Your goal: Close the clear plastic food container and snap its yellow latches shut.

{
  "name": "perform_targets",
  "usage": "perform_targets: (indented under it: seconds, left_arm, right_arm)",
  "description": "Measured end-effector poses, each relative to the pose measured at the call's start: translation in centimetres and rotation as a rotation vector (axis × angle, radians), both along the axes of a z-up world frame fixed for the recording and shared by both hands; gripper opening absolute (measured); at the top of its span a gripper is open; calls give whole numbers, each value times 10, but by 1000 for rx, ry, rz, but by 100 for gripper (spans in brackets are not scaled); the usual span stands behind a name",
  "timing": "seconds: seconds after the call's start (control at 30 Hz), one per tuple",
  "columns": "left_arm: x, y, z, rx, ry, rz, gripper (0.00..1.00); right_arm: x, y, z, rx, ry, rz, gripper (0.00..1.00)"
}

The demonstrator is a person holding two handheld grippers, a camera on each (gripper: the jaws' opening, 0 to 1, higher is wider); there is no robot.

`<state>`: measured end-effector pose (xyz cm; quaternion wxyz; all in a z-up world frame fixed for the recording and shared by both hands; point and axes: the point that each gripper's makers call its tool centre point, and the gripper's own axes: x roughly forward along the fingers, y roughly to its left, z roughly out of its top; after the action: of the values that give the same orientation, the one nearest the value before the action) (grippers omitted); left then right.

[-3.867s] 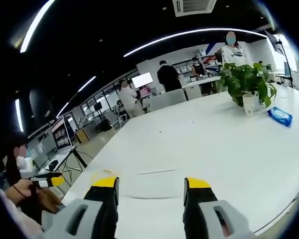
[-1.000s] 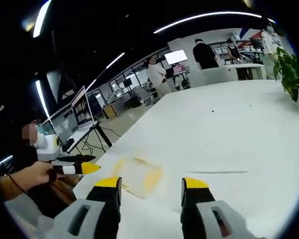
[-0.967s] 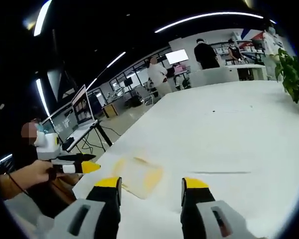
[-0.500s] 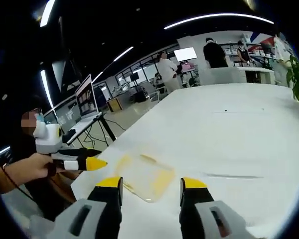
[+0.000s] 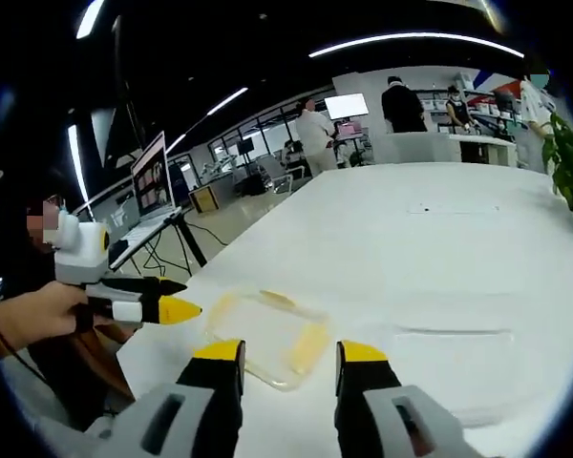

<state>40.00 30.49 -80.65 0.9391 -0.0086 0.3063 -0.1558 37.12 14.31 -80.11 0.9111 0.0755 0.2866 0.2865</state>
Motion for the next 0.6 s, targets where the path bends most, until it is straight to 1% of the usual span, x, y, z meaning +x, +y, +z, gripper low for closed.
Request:
perform_targets:
  seconds: [0.13,0.2,0.23,0.33,0.5,0.6]
  left_arm:
    - [3,3,-3,9,10,1,55]
    - [4,3,-5,13,11,2,55]
    - [5,4,-6,15,14,3,55]
    - [6,3,-9,23,22,-2,54]
    - [11,3,-16,25,34,-4,52]
    - [14,4,-20,30,38,0,51]
  right_arm:
    - [1,5,-9,-19,6,3,32]
    - [4,7,-11,-32,-2,1,31]
    - [8,4,-12,-51,-20,-17,31]
    - [11,10,-15,-63,-30,2,30]
    - [18,16,-24,-73,-14,19,28]
    - [22,16,-26,-81,-9,3,26]
